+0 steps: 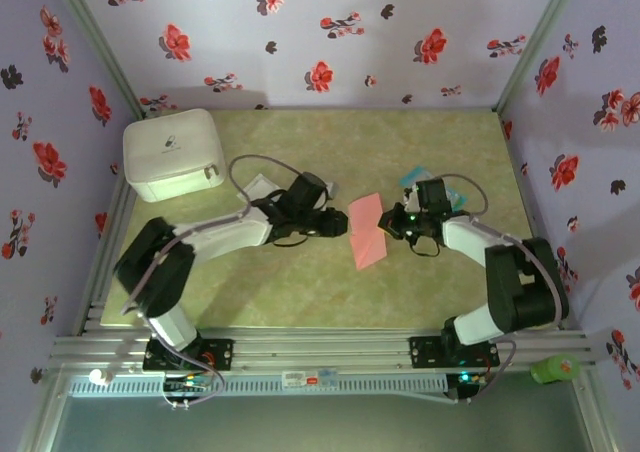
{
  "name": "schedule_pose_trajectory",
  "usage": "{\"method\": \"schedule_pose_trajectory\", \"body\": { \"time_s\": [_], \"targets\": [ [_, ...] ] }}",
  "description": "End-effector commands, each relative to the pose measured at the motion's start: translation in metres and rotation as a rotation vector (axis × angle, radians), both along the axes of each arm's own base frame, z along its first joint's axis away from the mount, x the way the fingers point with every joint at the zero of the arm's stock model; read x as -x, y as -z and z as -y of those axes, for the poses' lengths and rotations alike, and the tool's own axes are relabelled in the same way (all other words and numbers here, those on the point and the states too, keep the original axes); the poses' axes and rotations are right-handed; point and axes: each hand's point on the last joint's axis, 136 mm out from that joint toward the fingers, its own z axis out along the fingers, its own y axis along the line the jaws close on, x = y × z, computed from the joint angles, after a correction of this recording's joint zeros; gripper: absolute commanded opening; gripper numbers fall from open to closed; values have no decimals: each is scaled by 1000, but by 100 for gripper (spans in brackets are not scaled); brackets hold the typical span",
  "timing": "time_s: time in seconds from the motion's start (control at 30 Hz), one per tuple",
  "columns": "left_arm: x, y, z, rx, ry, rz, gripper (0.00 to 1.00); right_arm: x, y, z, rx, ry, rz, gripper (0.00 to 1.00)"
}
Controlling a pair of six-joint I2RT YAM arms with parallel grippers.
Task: Fold a paper plane with a square sheet of paper (pick it up from the middle)
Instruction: Turn over the paper at the center of the table.
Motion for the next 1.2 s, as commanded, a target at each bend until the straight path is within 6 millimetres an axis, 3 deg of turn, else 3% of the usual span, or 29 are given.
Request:
{"method": "schedule_pose_trajectory", "body": {
  "time_s": [0.0, 0.2, 0.43, 0.6, 0.73, 0.9, 1.17],
  "targets": [
    [-18, -6, -47, -115, -153, 128, 35, 4, -24, 15, 222, -72, 74, 4],
    [-24, -25, -93, -173, -265, 243, 39, 8, -51, 35, 561, -147, 122, 4],
    [-24, -31, -134, -134, -400, 280, 42, 0, -83, 85, 1109, -130, 151, 2],
    [-22, -37, -167, -108, -530, 306, 46, -7, -75, 81, 1244, -126, 134, 1],
    [-16, -46, -193, -95, -624, 353, 48, -9, -53, 56, 1318, -148, 143, 2],
    [-7, -53, -215, -117, -682, 374, 48, -8, -19, -5, 1305, -243, 135, 2],
    [1, -56, -224, -114, -700, 372, 48, 10, 17, -121, 927, -385, 57, 10]
  ]
}}
